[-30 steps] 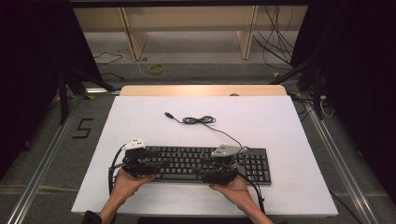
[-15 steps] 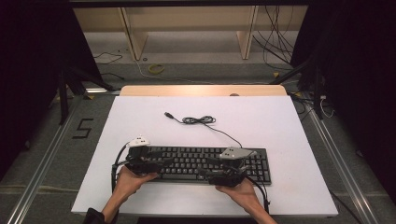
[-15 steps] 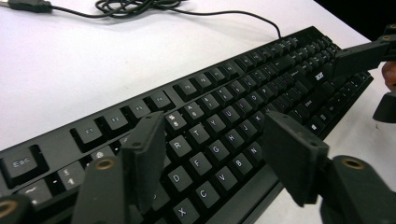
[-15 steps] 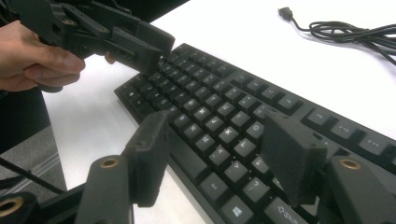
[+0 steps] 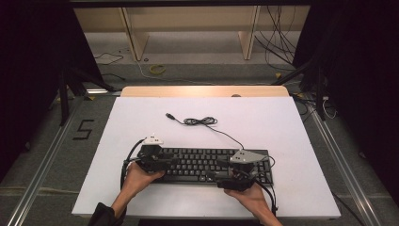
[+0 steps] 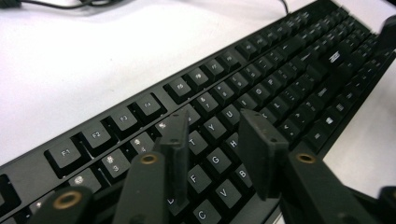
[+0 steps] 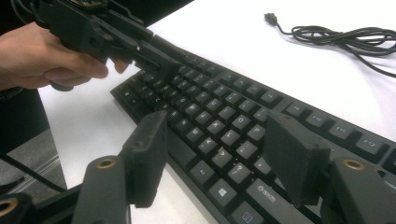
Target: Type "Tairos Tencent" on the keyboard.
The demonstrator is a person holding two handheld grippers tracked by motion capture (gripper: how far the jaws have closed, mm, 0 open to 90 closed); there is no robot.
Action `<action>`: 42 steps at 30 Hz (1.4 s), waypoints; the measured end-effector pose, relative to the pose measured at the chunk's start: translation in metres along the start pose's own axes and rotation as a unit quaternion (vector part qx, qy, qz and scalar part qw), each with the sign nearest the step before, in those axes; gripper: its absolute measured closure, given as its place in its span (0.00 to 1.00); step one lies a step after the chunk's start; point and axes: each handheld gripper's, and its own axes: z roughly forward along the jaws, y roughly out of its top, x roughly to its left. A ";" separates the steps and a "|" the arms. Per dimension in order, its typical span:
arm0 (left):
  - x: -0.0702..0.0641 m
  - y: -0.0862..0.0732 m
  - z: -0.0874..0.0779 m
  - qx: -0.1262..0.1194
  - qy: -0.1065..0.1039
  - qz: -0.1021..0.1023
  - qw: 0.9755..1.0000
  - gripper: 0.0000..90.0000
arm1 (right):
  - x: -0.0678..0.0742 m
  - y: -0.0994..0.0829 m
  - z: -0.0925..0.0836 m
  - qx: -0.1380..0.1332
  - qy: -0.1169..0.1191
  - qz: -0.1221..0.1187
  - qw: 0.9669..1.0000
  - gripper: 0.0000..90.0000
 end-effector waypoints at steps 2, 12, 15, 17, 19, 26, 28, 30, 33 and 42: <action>0.000 0.001 0.003 0.009 0.001 0.006 1.000 0.73 | 0.000 -0.001 -0.001 -0.002 0.000 0.000 1.000 0.45; 0.002 0.003 0.010 0.031 0.011 0.021 0.999 0.94 | -0.001 -0.005 -0.010 -0.004 -0.005 0.001 1.000 0.44; 0.000 0.005 0.014 0.037 0.014 0.029 0.999 0.97 | -0.002 -0.006 -0.012 -0.004 -0.006 0.001 1.000 0.44; 0.000 0.007 0.016 0.039 0.015 0.032 0.999 0.98 | -0.002 -0.007 -0.013 -0.004 -0.006 0.002 1.000 0.44; 0.000 0.008 0.018 0.043 0.016 0.032 0.998 0.99 | -0.002 -0.008 -0.015 -0.004 -0.007 0.003 1.000 0.43; 0.002 0.008 0.021 0.051 0.021 0.030 0.998 0.99 | -0.003 -0.010 -0.017 -0.003 -0.009 0.005 1.000 0.42; 0.003 0.008 0.022 0.052 0.022 0.032 0.998 0.99 | -0.003 -0.011 -0.017 -0.002 -0.009 0.005 1.000 0.42; 0.002 0.009 0.023 0.055 0.021 0.031 0.998 0.99 | -0.003 -0.011 -0.017 -0.003 -0.009 0.004 1.000 0.42; 0.002 0.009 0.024 0.058 0.022 0.032 0.998 0.99 | -0.002 -0.011 -0.018 -0.002 -0.009 0.007 1.000 0.41; 0.002 0.009 0.028 0.065 0.023 0.034 0.997 0.99 | -0.003 -0.012 -0.019 -0.002 -0.009 0.006 1.000 0.41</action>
